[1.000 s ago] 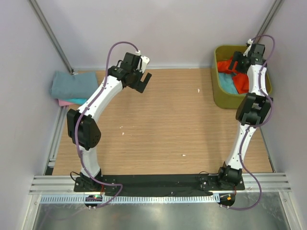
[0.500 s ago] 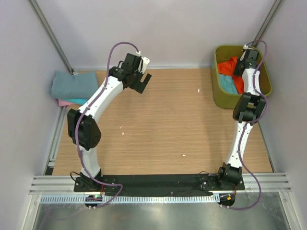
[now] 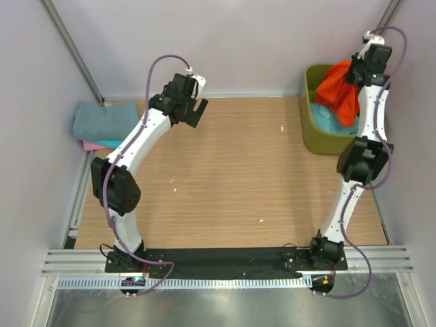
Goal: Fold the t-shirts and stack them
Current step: Grab the tshirt from the pile, then move the tshirt to the center of the board
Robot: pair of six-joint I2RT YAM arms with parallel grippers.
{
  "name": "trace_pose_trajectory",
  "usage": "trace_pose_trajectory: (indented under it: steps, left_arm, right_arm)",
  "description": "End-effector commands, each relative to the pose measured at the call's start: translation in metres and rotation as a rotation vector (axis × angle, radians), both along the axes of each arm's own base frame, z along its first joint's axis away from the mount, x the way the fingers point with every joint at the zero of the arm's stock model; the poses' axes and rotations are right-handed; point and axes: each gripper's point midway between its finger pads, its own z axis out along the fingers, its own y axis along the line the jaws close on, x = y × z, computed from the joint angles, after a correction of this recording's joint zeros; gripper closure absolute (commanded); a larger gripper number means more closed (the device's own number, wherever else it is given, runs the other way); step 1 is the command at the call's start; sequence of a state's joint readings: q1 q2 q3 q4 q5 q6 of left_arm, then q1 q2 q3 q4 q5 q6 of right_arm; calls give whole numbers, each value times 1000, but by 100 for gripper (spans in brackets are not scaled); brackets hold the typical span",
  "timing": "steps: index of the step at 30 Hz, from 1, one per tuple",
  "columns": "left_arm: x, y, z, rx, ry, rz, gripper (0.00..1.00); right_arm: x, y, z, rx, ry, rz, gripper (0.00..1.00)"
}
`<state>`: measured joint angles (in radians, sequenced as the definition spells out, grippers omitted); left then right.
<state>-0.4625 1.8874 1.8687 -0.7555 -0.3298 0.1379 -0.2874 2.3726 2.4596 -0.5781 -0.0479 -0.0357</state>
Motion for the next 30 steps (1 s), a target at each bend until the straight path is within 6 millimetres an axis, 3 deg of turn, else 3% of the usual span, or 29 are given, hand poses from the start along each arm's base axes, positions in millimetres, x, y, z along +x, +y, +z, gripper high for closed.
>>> trace_pose_trajectory:
  steps: [1, 2, 4, 5, 7, 8, 9, 11, 14, 15, 18, 19, 20, 21, 22, 23, 24, 25, 27, 28, 29, 30]
  left_arm:
    - [11, 35, 58, -85, -160, 121, 0]
    - [13, 41, 56, -99, -150, 137, 0]
    - [19, 59, 53, -141, -137, 190, 0]
    - [20, 65, 52, -150, -132, 212, 0]
    - [24, 82, 45, -182, -120, 281, 0]
    - [24, 87, 41, -192, -108, 297, 0]
    - [25, 96, 35, -216, -98, 337, 0]
    - [24, 104, 23, -239, -68, 370, 0]
    - [23, 119, 12, -248, -45, 419, 0]
    - [23, 123, 8, -243, -39, 429, 0]
    - [24, 128, 8, -230, -44, 439, 1]
    - [24, 127, 9, -229, -45, 436, 0]
    - [25, 128, 10, -228, -48, 434, 1]
    - [24, 128, 9, -227, -43, 435, 0]
    - [24, 128, 9, -227, -41, 432, 0]
    - [23, 127, 8, -227, -37, 428, 0]
    - [22, 126, 7, -225, -31, 424, 0]
    - [20, 126, 3, -222, -15, 422, 1]
    - [16, 123, -1, -226, 6, 407, 0]
    - [12, 122, -6, -226, 31, 401, 0]
    - [9, 118, -10, -236, 53, 380, 0]
    - [5, 113, -12, -252, 72, 358, 0]
  right_arm:
    - [-44, 62, 192, -39, -373, 209, 99]
    - [-63, 77, 222, -54, -426, 247, 99]
    - [-78, 105, 229, -98, -426, 350, 99]
    - [-95, 140, 251, -139, -459, 430, 99]
    - [-109, 173, 247, -286, -430, 551, 99]
    - [-119, 211, 253, -324, -451, 630, 99]
    - [-135, 225, 258, -364, -460, 667, 99]
    - [-153, 275, 270, -416, -516, 775, 99]
    - [-173, 306, 300, -392, -590, 823, 99]
    - [-184, 319, 320, -375, -644, 845, 99]
    - [-183, 326, 327, -263, -657, 820, 99]
    - [-180, 323, 326, -254, -656, 789, 84]
    - [-175, 319, 316, -245, -633, 763, 72]
    - [-159, 311, 278, -246, -535, 711, 59]
    - [-153, 307, 259, -248, -492, 690, 39]
    - [-149, 303, 239, -252, -442, 674, 30]
    - [-143, 300, 198, -251, -344, 668, 22]
    - [-143, 295, 172, -249, -265, 673, 11]
    - [-145, 294, 115, -232, -115, 699, 5]
    - [-152, 297, 93, -210, -51, 730, 2]
    - [-159, 297, 85, -201, -31, 743, 2]
    - [-167, 299, 61, -184, 23, 763, 2]
